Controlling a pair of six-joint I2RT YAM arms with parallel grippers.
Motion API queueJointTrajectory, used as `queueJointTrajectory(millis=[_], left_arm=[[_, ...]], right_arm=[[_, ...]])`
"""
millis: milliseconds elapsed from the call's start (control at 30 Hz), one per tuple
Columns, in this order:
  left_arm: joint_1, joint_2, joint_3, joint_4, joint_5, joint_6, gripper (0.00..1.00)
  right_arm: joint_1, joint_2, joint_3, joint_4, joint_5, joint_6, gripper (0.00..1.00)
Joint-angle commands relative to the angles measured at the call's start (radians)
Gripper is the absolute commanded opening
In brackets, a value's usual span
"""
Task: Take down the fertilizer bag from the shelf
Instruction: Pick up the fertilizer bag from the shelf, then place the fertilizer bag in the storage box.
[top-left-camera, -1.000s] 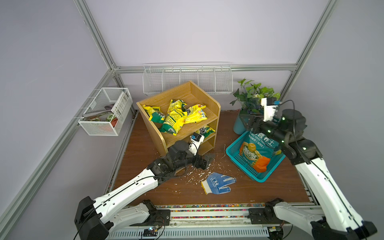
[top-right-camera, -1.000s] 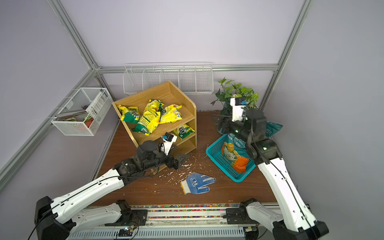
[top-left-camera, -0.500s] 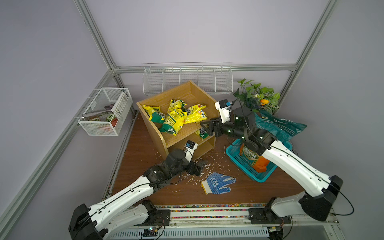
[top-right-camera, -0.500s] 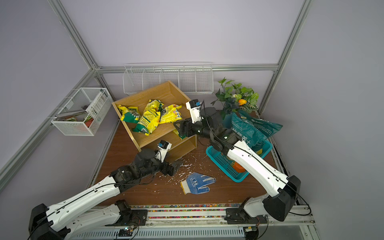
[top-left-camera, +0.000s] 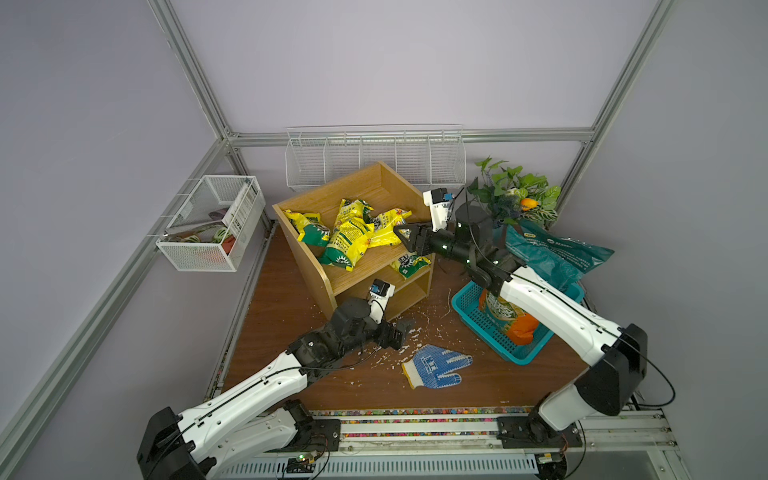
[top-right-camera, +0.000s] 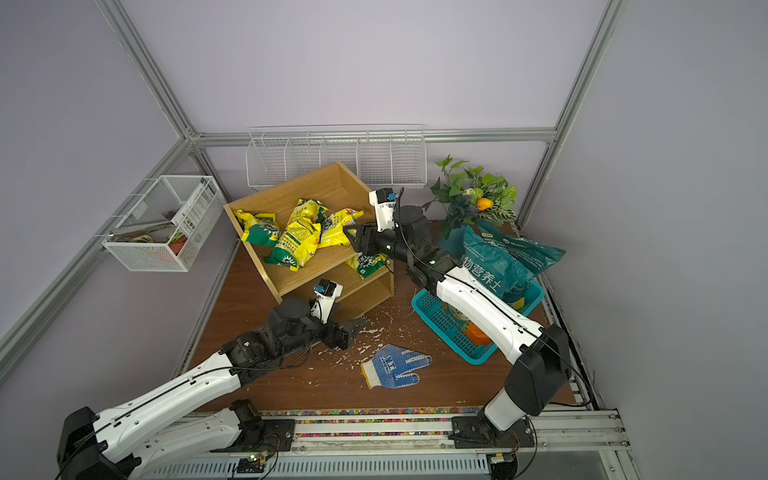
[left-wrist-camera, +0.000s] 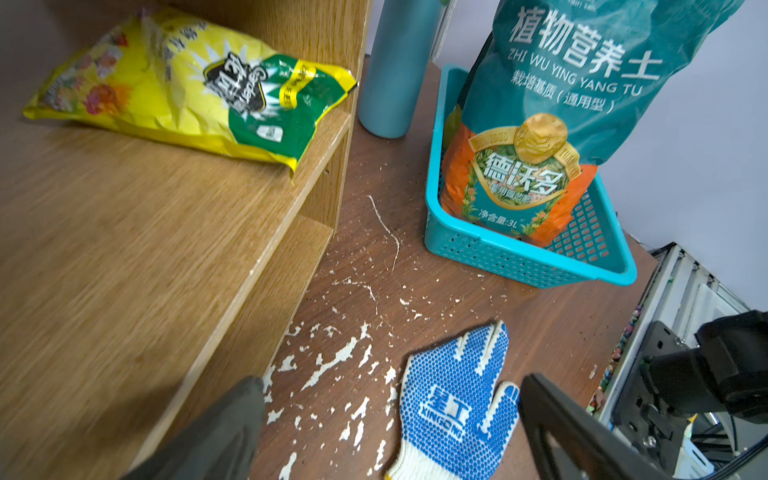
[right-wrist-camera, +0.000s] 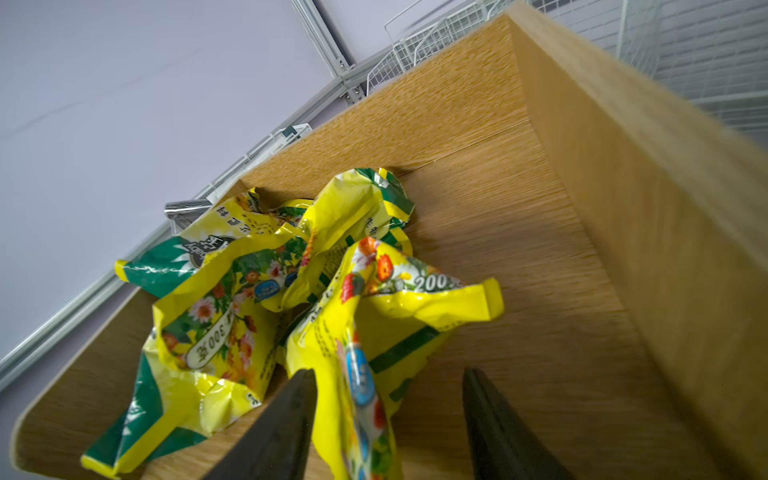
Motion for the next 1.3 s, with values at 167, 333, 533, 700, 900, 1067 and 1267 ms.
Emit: queueJointTrajectory(millis=[167, 333, 533, 700, 900, 1067, 1267], left_arm=[[-0.004, -0.006, -0.011, 0.015, -0.019, -0.012, 1.00], [-0.004, -0.003, -0.016, 0.023, -0.016, -0.016, 1.00], [-0.004, 0.004, -0.022, 0.041, -0.013, -0.017, 1.00], [-0.004, 0.031, -0.014, 0.064, 0.002, -0.016, 1.00], [-0.004, 0.074, 0.019, 0.072, 0.022, -0.004, 1.00], [-0.004, 0.101, 0.045, 0.074, 0.028, 0.003, 1.00], [-0.004, 0.132, 0.067, 0.076, 0.040, 0.004, 1.00]], right_arm=[[0.004, -0.017, 0.017, 0.053, -0.018, 0.011, 0.00], [-0.025, -0.117, 0.024, -0.022, 0.040, -0.070, 0.00], [-0.040, -0.303, 0.081, -0.246, 0.158, -0.254, 0.00], [-0.040, -0.423, 0.126, -0.471, 0.218, -0.326, 0.00], [-0.040, -0.511, 0.077, -0.685, 0.274, -0.327, 0.00], [-0.040, -0.567, -0.026, -0.796, 0.318, -0.301, 0.00], [-0.041, -0.573, -0.146, -0.854, 0.400, -0.290, 0.00]])
